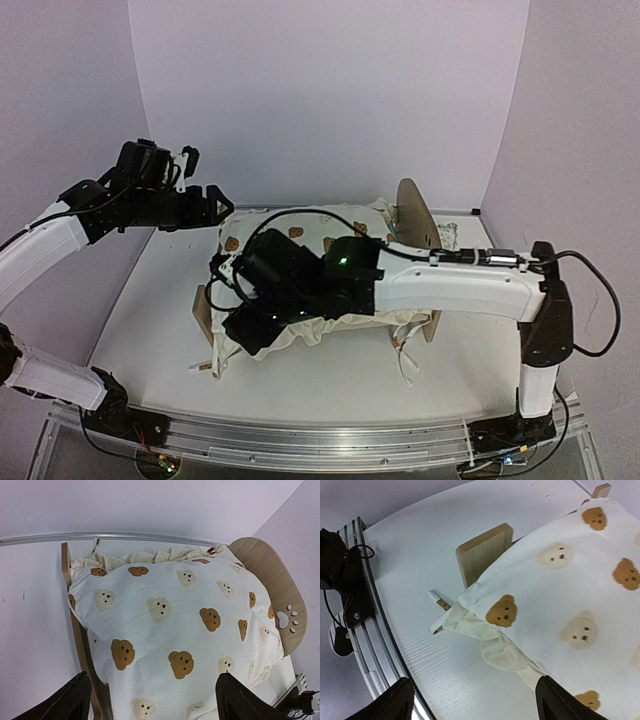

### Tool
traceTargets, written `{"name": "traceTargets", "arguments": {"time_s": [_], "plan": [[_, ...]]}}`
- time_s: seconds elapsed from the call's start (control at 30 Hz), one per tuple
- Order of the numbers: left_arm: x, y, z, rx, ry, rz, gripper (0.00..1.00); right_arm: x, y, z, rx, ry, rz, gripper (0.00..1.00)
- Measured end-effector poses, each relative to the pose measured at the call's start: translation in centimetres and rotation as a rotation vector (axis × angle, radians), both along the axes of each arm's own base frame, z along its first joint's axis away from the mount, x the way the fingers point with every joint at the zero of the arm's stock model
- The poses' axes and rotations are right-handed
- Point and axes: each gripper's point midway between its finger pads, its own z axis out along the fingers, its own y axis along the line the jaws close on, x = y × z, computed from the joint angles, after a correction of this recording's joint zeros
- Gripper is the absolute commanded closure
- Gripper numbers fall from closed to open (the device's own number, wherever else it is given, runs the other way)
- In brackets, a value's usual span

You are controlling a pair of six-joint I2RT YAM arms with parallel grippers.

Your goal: Set up the pet bed

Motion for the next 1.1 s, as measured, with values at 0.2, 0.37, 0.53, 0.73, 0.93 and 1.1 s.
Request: {"name": "traceTargets", "arguments": {"time_s": [0.2, 0.37, 0.53, 0.73, 0.93, 1.1], "plan": [[-1.4, 1.9, 0.2, 0.017, -0.015, 0.041, 0.12, -0.2, 2.5, -4.9, -0.066, 0.032, 0.007, 0.29], [-2.2, 2.8, -2.0, 0.051, 0.02, 0.056, 0.12, 0.5, 4.5, -6.2, -0.051, 0.035, 0.0, 0.28], [-2.5, 3.4, -2.9, 0.07, 0.032, 0.072, 0.13, 1.0, 5.9, -6.4, -0.02, 0.03, -0.009, 0.28], [-3.1, 4.4, -2.4, 0.067, 0.003, 0.101, 0.13, 1.7, 7.6, -8.0, -0.005, 0.018, -0.026, 0.33], [-3.4, 5.1, -2.4, 0.072, -0.007, 0.12, 0.13, 2.9, 7.7, -10.6, -0.043, -0.022, -0.067, 0.4], [-3.5, 5.2, -3.3, 0.086, 0.007, 0.122, 0.13, 4.3, 7.5, -11.9, -0.076, -0.098, -0.118, 0.72]]}}
